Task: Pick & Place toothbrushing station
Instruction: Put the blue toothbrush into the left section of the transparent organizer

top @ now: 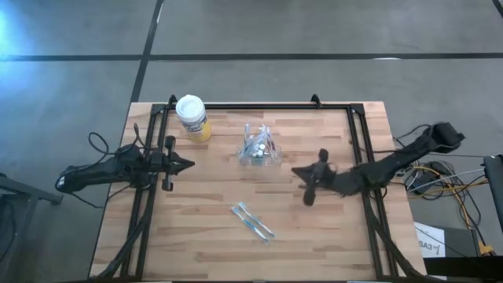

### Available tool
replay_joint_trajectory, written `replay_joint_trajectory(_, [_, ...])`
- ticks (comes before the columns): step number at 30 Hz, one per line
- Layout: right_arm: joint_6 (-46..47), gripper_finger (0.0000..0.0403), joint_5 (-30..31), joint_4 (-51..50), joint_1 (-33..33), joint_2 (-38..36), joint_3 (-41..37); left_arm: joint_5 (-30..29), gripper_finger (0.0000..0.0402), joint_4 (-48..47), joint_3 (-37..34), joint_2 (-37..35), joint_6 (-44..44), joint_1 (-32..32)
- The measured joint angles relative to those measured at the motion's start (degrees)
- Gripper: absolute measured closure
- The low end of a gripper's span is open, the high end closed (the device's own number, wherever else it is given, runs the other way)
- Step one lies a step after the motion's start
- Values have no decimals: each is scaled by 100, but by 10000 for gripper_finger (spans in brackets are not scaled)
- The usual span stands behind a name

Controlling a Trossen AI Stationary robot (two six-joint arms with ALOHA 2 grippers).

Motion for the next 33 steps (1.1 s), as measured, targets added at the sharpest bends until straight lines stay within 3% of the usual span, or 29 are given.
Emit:
replay_joint_trajectory(7, [1486, 394, -33, -2361, 243, 1571, 2063, 0, 380, 3, -2, 0, -283, 4])
replay_joint_trajectory(13, [2648, 394, -625, -4319, 361, 2966, 3796, 0, 389, 5, -2, 0, -536, 4])
replay_joint_trajectory(21, [3000, 391, -1443, -5299, 328, 4623, 5751, 2, 390, 5, -2, 0, -790, 3])
replay_joint_trajectory(24, [2995, 370, -1938, -5577, 269, 5113, 6363, 8, 384, 5, 0, 2, -880, 2])
replay_joint_trajectory(33, [3414, 258, -2524, -6879, 145, 6217, 7567, 78, 378, 1, -2, 2, -937, -2])
